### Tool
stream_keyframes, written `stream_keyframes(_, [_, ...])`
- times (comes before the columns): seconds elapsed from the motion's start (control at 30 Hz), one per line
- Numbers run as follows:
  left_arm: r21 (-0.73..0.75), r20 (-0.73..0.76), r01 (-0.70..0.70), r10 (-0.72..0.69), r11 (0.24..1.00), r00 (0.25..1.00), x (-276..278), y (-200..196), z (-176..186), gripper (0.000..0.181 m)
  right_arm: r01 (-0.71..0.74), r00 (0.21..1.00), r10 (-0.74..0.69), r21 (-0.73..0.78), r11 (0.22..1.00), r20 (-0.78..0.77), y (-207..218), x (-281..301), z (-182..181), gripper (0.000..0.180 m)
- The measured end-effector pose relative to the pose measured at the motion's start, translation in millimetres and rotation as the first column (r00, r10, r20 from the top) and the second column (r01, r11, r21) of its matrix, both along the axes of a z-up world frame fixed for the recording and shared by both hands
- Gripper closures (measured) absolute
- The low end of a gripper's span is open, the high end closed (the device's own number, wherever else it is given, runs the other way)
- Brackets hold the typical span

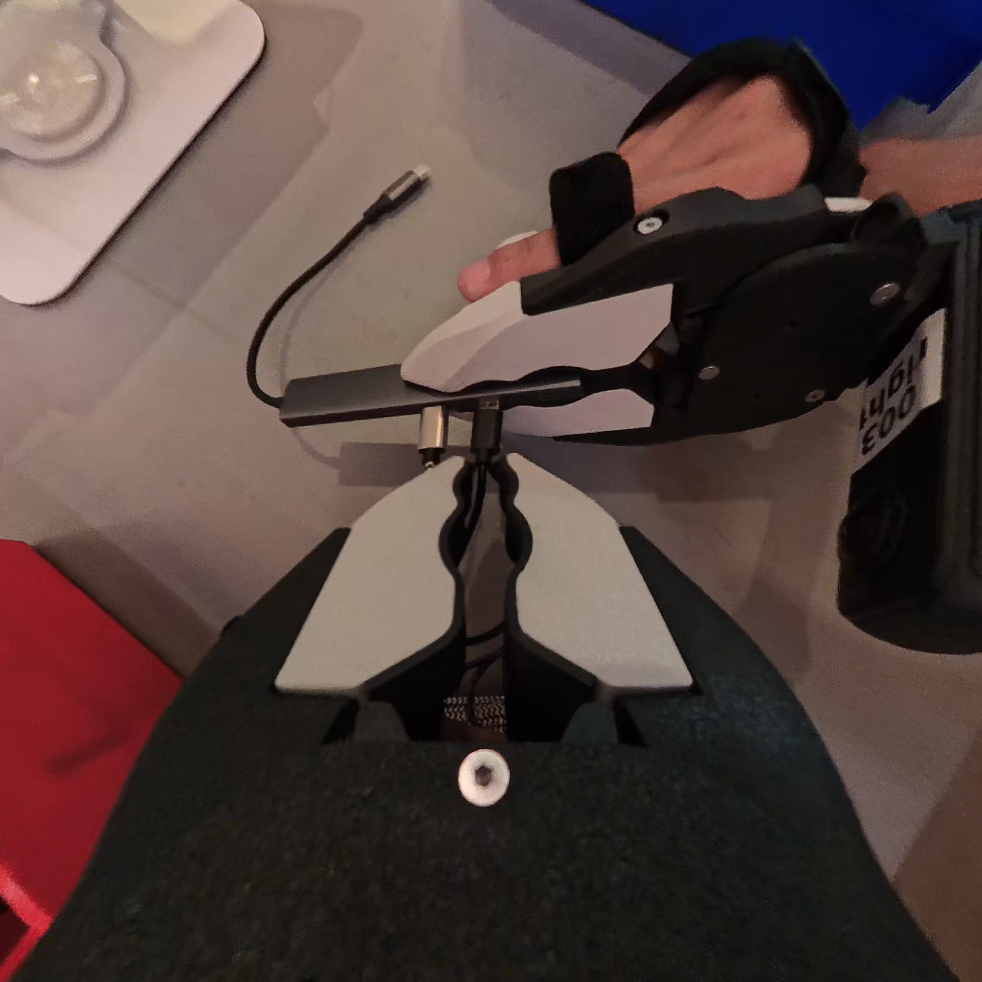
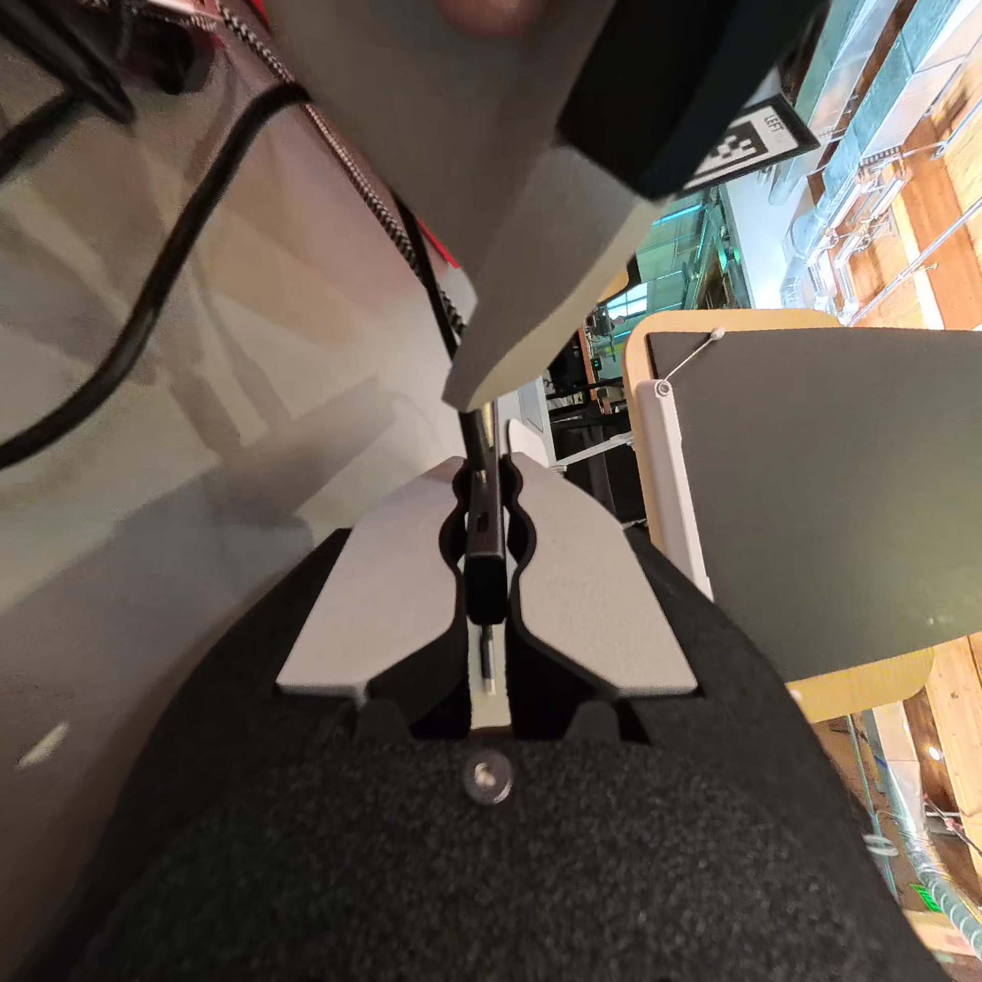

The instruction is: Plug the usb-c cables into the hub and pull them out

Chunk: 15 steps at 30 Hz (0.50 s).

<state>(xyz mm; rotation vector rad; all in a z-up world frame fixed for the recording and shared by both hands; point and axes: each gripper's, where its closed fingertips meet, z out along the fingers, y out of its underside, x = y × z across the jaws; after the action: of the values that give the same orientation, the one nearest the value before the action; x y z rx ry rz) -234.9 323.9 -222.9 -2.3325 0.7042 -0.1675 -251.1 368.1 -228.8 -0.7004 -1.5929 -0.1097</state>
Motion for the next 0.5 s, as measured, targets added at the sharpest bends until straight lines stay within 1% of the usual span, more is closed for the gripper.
stream_keyframes(0.03, [0.009, -0.017, 0.004, -0.004, 1.000, 1.000, 0.7, 0.9, -0.8, 0.167, -0.012, 1.000, 0.012, -0.003, 1.000, -0.006, -1.9, -0.5, 0.8, 0.170])
stream_keyframes(0.1, [0.005, -0.030, -0.005, 0.005, 1.000, 1.000, 1.9, 1.8, -4.8, 0.167, -0.008, 1.000, 0.008, -0.003, 1.000, -0.003, -4.1, -0.9, 1.2, 0.170])
stream_keyframes(0.17, [-0.014, -0.044, -0.008, 0.008, 1.000, 0.999, -0.1, 1.0, -8.5, 0.170, -0.019, 1.000, 0.018, 0.019, 1.000, 0.014, -5.0, -1.0, -1.9, 0.170])
stream_keyframes(0.23, [-0.034, -0.026, -0.011, 0.010, 0.999, 1.000, -1.8, 0.2, -8.0, 0.172, -0.036, 0.999, 0.035, 0.029, 0.999, 0.007, -5.8, -1.2, -1.1, 0.170])
stream_keyframes(0.37, [-0.044, -0.041, -0.028, 0.026, 0.999, 0.999, -13.1, 0.6, -8.4, 0.173, -0.062, 0.998, 0.062, 0.013, 0.998, 0.000, -8.2, -1.4, -1.4, 0.169])
stream_keyframes(0.5, [-0.062, -0.045, -0.022, 0.020, 0.998, 0.999, -13.9, -0.9, -13.8, 0.173, -0.071, 0.997, 0.070, 0.008, 0.997, 0.038, -9.3, -1.8, -7.7, 0.170])
